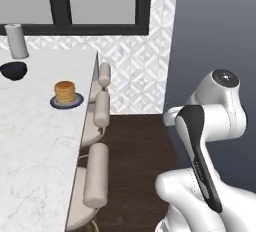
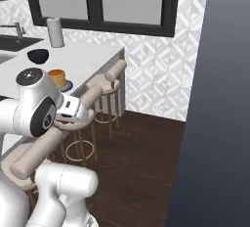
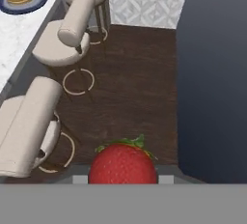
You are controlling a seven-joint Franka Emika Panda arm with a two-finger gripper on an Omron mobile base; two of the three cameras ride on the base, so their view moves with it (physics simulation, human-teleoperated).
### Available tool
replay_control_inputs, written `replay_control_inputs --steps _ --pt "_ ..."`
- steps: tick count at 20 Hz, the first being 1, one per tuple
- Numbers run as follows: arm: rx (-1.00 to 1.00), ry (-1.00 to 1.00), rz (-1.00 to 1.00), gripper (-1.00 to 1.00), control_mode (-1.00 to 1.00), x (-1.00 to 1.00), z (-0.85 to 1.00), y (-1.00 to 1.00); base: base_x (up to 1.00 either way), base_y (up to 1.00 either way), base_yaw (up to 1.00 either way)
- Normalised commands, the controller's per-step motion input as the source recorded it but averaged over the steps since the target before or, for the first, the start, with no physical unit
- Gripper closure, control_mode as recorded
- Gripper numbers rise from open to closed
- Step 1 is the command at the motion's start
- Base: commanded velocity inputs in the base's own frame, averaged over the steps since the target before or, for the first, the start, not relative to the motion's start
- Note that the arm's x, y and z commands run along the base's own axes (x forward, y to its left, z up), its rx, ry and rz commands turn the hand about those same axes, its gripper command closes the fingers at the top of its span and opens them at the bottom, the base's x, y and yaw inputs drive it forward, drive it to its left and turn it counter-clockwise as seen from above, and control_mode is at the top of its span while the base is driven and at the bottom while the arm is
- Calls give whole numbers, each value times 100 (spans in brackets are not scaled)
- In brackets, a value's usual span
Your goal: Take the strawberry from the fridge and place it on top of the pancake, located on the dining counter.
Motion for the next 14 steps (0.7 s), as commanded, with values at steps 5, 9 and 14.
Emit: replay_control_inputs --steps 5,9,14 --pt "0 0 0 100 100 0 0 0 100 -54 52" --pt "0 0 0 100 100 0 0 0 100 -59 52" --pt "0 0 0 100 100 0 0 0 100 -49 59"
